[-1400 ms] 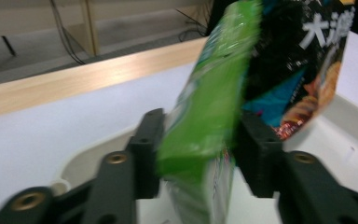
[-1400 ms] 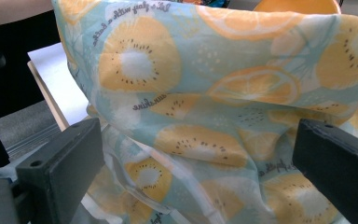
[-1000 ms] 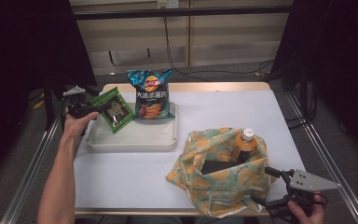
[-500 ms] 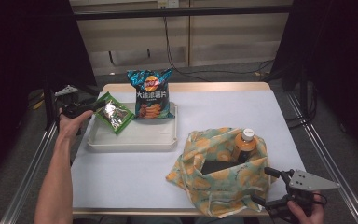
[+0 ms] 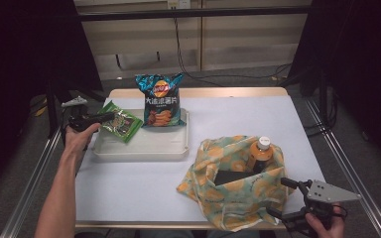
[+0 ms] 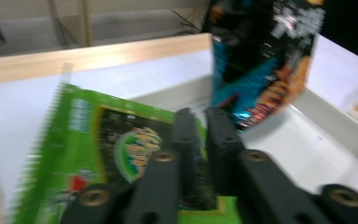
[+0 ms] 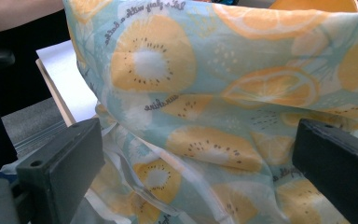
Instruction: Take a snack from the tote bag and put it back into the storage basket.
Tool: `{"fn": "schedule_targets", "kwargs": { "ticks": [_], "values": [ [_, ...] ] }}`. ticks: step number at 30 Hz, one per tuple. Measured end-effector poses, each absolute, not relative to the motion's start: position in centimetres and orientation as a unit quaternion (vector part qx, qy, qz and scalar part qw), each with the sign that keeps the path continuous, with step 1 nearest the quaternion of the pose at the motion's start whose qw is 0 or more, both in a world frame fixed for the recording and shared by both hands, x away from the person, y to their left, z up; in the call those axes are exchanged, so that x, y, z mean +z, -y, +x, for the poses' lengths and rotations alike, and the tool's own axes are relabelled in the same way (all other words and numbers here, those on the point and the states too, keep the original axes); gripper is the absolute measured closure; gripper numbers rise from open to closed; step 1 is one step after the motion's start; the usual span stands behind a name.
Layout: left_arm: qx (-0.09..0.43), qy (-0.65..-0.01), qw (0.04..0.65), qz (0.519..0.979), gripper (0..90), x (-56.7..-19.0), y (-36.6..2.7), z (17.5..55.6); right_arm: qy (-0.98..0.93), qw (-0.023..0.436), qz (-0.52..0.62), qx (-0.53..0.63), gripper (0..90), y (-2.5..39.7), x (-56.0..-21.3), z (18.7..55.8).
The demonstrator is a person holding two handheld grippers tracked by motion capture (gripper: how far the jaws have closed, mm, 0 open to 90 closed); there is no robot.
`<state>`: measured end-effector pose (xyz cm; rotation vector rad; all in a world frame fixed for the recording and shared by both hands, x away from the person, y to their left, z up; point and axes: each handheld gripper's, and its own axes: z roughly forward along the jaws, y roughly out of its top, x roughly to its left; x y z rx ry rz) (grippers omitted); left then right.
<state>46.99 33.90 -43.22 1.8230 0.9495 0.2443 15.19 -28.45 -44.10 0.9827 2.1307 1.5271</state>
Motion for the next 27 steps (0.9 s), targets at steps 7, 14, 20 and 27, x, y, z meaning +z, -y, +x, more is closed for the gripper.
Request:
{"fn": "schedule_targets", "kwargs": {
  "ticks": [7,14,20,27],
  "values": [
    [0.082,-0.384,0.482,0.784,90.0,-43.8,-32.0,46.0,-0.750,0.170,0.346,0.537,1.2,28.5,-44.1,15.1],
    [0.064,-0.368,0.446,0.813,90.0,-44.4,-30.4,45.8,-0.751,0.171,0.345,0.536,1.2,28.5,-44.1,15.2],
    [0.053,-0.375,0.410,0.830,90.0,-44.8,-29.7,46.2,-0.751,0.171,0.345,0.536,1.2,28.5,-44.0,15.2],
    [0.034,-0.367,0.374,0.851,90.0,-45.4,-29.0,46.3,-0.751,0.171,0.345,0.537,1.2,28.5,-44.1,15.2]
  ]
}}
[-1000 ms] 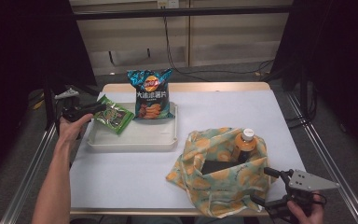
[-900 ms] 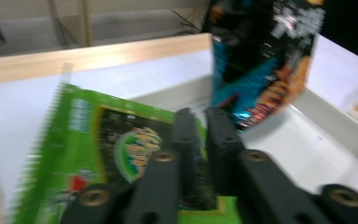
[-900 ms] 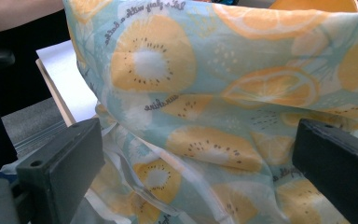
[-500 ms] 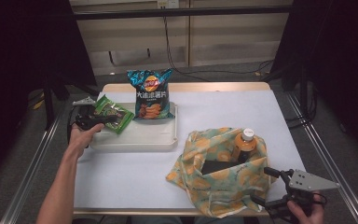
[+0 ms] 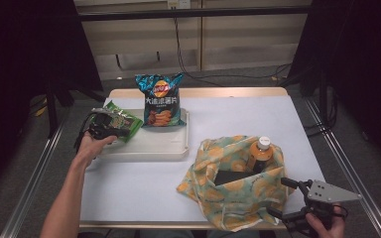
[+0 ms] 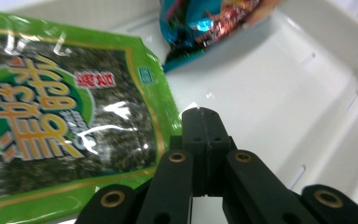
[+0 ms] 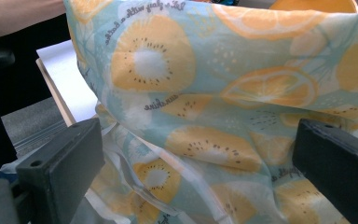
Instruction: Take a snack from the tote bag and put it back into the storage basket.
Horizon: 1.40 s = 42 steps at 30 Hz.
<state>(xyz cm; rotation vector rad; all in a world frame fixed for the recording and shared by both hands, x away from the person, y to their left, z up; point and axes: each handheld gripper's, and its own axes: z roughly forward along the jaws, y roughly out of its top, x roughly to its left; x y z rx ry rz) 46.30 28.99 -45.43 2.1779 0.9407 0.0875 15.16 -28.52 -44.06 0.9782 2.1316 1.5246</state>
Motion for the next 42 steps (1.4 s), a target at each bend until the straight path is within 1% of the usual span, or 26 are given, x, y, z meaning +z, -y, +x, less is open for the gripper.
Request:
{"fn": "schedule_targets", "kwargs": {
  "ticks": [4,13,17,29,33,42],
  "values": [
    [0.021,-0.369,0.349,0.861,90.0,-45.9,-28.7,46.4,-0.751,0.172,0.345,0.536,1.2,28.5,-44.1,15.2],
    [0.023,-0.396,0.332,0.856,90.0,-46.0,-29.2,47.1,-0.750,0.172,0.347,0.537,1.2,28.6,-44.1,15.2],
    [0.032,-0.403,0.318,0.857,90.0,-45.9,-29.7,47.4,-0.749,0.171,0.346,0.538,1.2,28.6,-44.1,15.2],
    [0.045,-0.435,0.308,0.845,90.0,-46.0,-32.3,47.9,-0.749,0.170,0.347,0.538,1.2,28.6,-44.1,15.2],
    [0.046,-0.448,0.312,0.836,90.0,-46.3,-32.8,48.1,-0.749,0.171,0.347,0.538,1.2,28.6,-44.1,15.2],
    [0.070,-0.470,0.313,0.823,90.0,-46.2,-33.5,48.8,-0.748,0.172,0.349,0.538,1.2,28.7,-44.1,15.1]
  ]
}}
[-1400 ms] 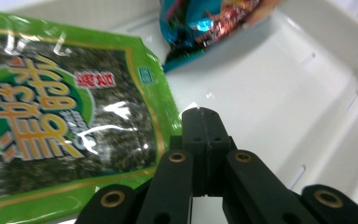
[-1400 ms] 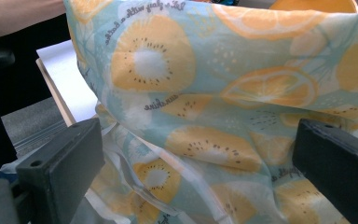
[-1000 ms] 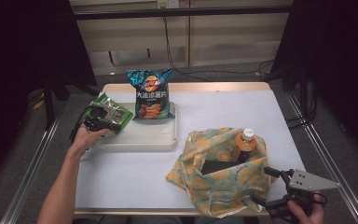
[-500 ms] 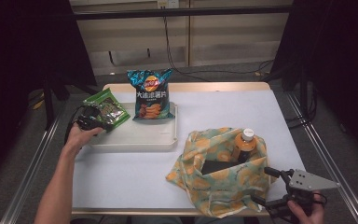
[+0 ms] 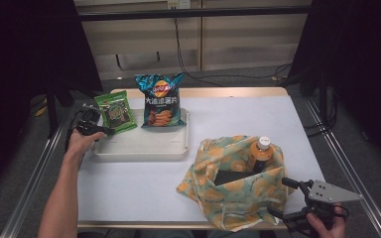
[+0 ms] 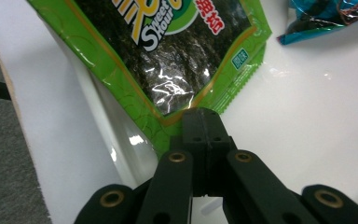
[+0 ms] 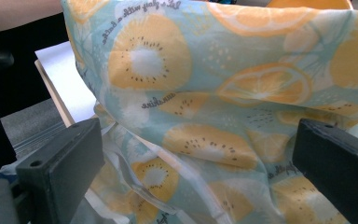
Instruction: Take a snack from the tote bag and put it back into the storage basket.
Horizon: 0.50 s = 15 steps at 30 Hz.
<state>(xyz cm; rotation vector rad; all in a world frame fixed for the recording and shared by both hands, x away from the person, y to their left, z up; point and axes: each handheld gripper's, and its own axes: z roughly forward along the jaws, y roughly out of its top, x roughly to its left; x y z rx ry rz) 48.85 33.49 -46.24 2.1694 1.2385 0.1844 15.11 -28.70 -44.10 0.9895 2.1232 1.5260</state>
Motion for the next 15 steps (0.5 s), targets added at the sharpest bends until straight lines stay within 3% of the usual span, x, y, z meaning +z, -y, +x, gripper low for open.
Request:
{"fn": "schedule_targets", "kwargs": {
  "ticks": [15],
  "values": [
    [0.104,-0.493,0.318,0.803,90.0,-46.5,-32.6,50.3,-0.748,0.172,0.348,0.538,1.2,28.8,-44.1,15.1]
  ]
}}
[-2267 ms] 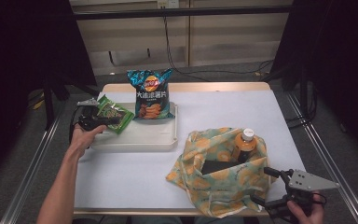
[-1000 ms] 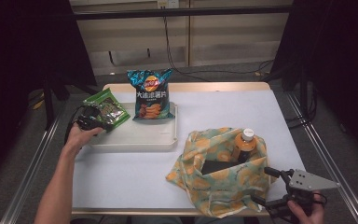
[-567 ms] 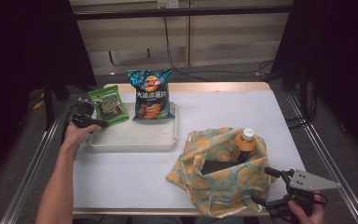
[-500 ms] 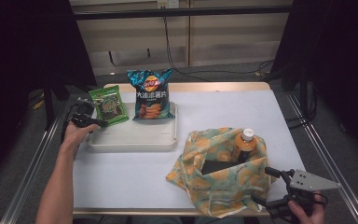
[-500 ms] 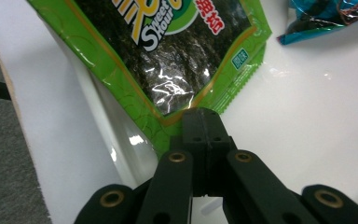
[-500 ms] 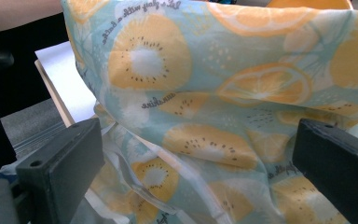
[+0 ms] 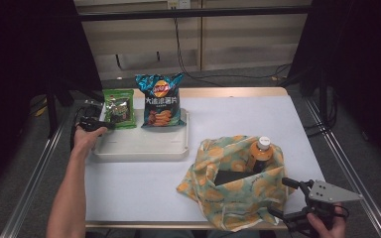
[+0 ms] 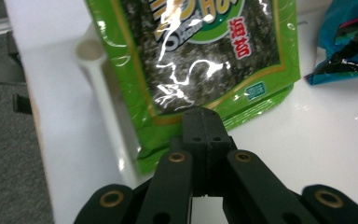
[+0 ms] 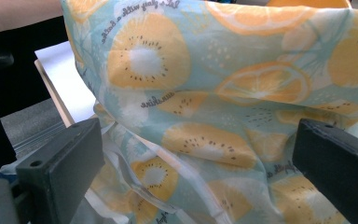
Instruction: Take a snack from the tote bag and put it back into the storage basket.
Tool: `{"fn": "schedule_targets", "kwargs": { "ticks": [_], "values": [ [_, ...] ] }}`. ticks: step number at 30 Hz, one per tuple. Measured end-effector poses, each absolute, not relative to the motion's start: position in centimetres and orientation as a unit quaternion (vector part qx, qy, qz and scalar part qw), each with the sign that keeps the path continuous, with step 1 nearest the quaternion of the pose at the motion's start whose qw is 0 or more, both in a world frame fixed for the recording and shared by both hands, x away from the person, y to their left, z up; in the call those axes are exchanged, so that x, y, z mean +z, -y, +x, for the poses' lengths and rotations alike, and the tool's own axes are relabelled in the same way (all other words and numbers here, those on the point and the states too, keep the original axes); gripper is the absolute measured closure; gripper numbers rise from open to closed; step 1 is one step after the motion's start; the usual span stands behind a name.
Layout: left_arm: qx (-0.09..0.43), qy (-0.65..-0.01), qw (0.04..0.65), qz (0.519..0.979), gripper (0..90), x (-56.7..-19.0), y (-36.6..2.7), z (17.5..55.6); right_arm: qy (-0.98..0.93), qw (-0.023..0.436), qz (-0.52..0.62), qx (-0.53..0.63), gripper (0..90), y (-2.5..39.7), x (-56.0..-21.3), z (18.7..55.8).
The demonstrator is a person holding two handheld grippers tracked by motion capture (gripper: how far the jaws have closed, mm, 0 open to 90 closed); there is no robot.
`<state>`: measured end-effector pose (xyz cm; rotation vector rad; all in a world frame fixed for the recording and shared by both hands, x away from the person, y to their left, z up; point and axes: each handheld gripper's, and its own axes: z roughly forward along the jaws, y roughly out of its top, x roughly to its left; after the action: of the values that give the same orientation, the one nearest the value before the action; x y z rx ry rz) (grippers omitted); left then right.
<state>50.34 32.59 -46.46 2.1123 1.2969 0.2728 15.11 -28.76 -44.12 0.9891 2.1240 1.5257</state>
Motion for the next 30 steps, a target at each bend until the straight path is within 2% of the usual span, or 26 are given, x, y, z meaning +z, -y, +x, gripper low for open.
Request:
{"fn": "schedule_targets", "kwargs": {
  "ticks": [8,9,18,30],
  "values": [
    [0.098,-0.479,0.330,0.807,89.2,-46.4,-32.5,50.0,-0.749,0.171,0.348,0.538,1.1,28.8,-44.1,15.1],
    [0.099,-0.487,0.346,0.796,88.5,-46.4,-32.4,49.8,-0.748,0.172,0.348,0.538,1.1,28.8,-44.1,15.1],
    [0.098,-0.463,0.391,0.789,81.5,-45.5,-33.2,48.0,-0.750,0.171,0.347,0.537,1.1,28.6,-44.1,15.2],
    [0.103,-0.433,0.456,0.771,63.5,-44.1,-33.1,44.2,-0.745,0.177,0.351,0.540,1.3,29.0,-43.9,15.2]
  ]
}}
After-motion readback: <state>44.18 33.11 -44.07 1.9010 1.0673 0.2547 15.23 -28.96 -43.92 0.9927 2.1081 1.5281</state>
